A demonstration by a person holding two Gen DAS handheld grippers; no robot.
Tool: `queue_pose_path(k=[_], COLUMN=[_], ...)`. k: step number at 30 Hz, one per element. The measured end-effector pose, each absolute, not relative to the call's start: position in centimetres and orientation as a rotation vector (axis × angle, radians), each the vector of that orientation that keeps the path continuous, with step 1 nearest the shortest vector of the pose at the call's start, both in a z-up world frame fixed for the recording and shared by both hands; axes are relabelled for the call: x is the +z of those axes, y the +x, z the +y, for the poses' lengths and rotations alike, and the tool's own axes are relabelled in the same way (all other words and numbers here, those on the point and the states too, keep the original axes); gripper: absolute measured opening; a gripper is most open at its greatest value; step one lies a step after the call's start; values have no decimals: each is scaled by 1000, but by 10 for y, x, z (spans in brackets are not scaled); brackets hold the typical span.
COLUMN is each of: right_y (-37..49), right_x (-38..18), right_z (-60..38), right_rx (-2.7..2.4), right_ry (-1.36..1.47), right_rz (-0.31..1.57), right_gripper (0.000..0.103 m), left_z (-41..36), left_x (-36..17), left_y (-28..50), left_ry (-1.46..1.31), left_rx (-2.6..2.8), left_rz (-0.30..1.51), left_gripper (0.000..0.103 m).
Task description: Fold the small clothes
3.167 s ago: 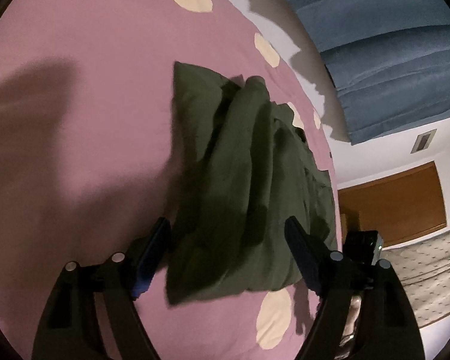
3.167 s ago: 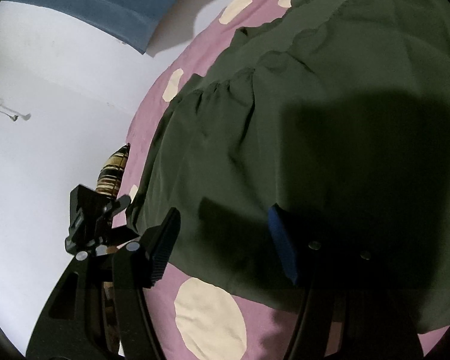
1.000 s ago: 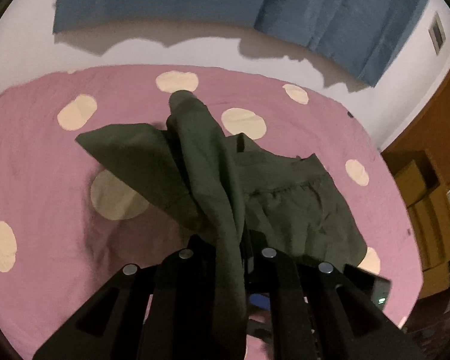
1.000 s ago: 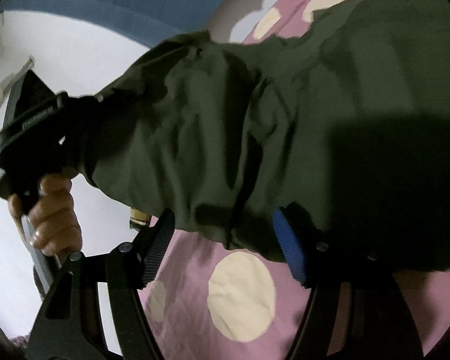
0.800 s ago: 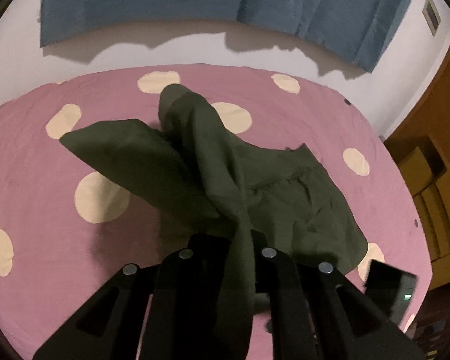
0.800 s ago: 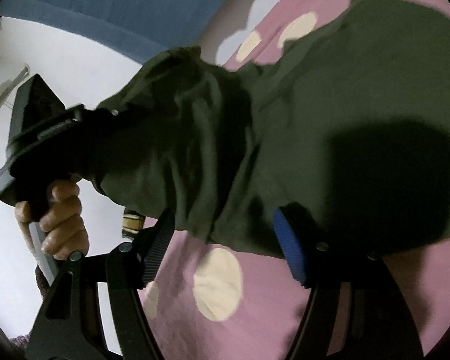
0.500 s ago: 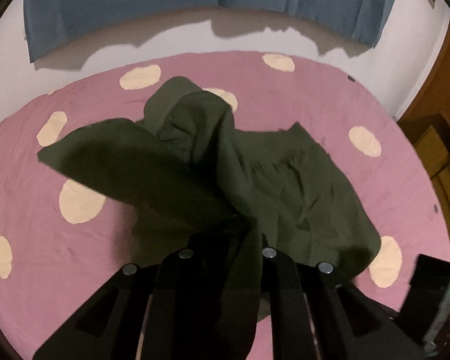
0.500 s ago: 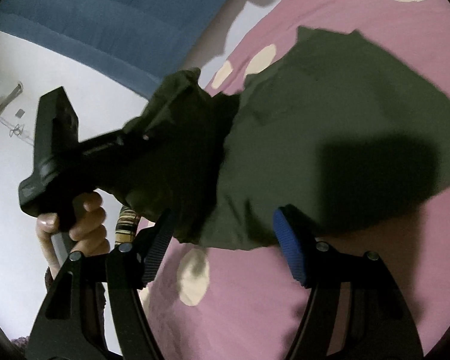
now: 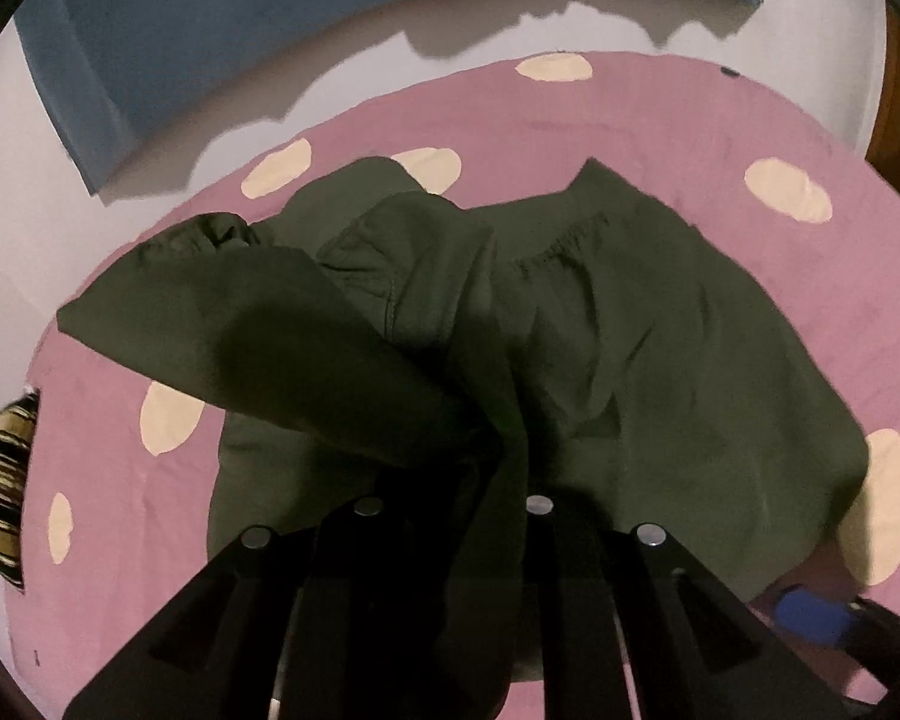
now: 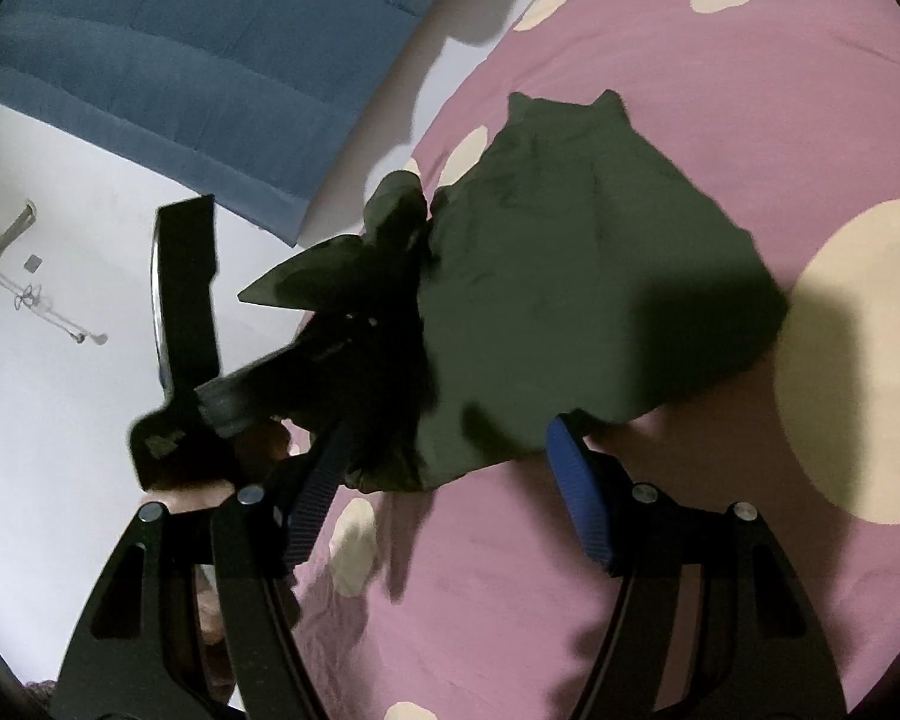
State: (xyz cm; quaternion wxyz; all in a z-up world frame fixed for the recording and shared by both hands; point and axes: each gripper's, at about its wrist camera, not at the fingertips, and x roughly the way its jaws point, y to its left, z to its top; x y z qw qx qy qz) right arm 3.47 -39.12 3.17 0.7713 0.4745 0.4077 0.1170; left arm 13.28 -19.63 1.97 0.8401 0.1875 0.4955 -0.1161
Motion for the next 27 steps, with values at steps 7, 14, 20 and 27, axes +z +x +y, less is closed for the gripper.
queue_pose_path(k=[7,14,20,27], right_y=[20,16,16,13], right_x=[35,35,31,30], right_z=[-407,-422,-431,-442], right_rx=[226,202,192,167], right_ry=[1064,1091,1106,1116], right_rz=[854,828,814,804], right_gripper=[68,68,68,68], left_z=[-214,-225,-232,-245], left_x=[7,4,6,0], left_y=[125,121,119,110], left_ry=[513,575,604,718], left_rx=[-197,-162,-148,-139], left_rz=[1011,988,966,904], left_gripper=[14,14,14,14])
